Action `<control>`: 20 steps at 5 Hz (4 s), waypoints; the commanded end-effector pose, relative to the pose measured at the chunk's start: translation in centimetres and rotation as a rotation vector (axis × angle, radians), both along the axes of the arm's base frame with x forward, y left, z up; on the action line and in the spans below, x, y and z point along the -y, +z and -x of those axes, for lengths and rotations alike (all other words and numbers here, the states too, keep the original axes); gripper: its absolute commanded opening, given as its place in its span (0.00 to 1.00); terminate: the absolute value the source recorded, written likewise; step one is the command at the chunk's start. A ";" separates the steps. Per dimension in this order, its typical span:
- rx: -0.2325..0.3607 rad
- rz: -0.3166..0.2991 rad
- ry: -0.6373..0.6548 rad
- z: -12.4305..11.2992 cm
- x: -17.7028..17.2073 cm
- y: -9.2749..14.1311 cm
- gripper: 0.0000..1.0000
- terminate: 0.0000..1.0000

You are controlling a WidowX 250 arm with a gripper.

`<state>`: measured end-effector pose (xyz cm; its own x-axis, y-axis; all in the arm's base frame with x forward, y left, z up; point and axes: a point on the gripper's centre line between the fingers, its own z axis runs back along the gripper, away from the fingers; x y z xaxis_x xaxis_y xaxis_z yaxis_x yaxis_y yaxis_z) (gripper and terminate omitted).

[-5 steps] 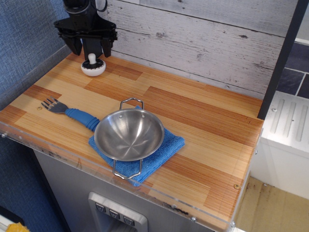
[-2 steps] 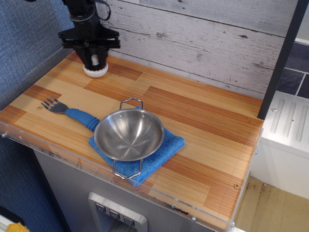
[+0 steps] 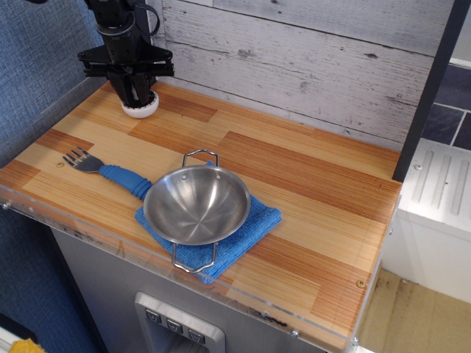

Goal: Place the black and white object inside the bowl

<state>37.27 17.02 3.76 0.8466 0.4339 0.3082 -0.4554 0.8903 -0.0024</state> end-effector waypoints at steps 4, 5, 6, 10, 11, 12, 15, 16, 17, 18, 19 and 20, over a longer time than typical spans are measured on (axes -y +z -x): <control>0.269 -0.155 -0.153 -0.5 4.0 12.2 0.00 0.00; 0.285 -0.148 -0.202 1.8 6.0 13.1 0.00 0.00; 0.280 -0.136 -0.277 5.1 8.4 13.5 0.00 0.00; 0.199 -0.091 -0.442 14.0 11.3 10.3 0.00 0.00; 0.153 -0.082 -0.495 14.0 12.5 8.7 0.00 0.00; 0.118 -0.079 -0.537 13.3 13.9 6.9 0.00 0.00; 0.039 -0.065 -0.543 12.9 15.5 4.2 0.00 0.00; 0.031 -0.081 -0.510 13.2 15.2 3.4 0.00 0.00; 0.025 -0.071 -0.493 12.9 15.3 2.6 0.00 0.00; 0.015 -0.120 -0.448 12.8 15.0 2.4 1.00 0.00; 0.010 -0.138 -0.421 12.9 14.7 2.3 1.00 0.00; 0.006 -0.147 -0.424 12.9 14.7 2.3 1.00 0.00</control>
<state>24.71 2.18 5.34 0.9458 0.0148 0.3244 -0.0615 0.9891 0.1341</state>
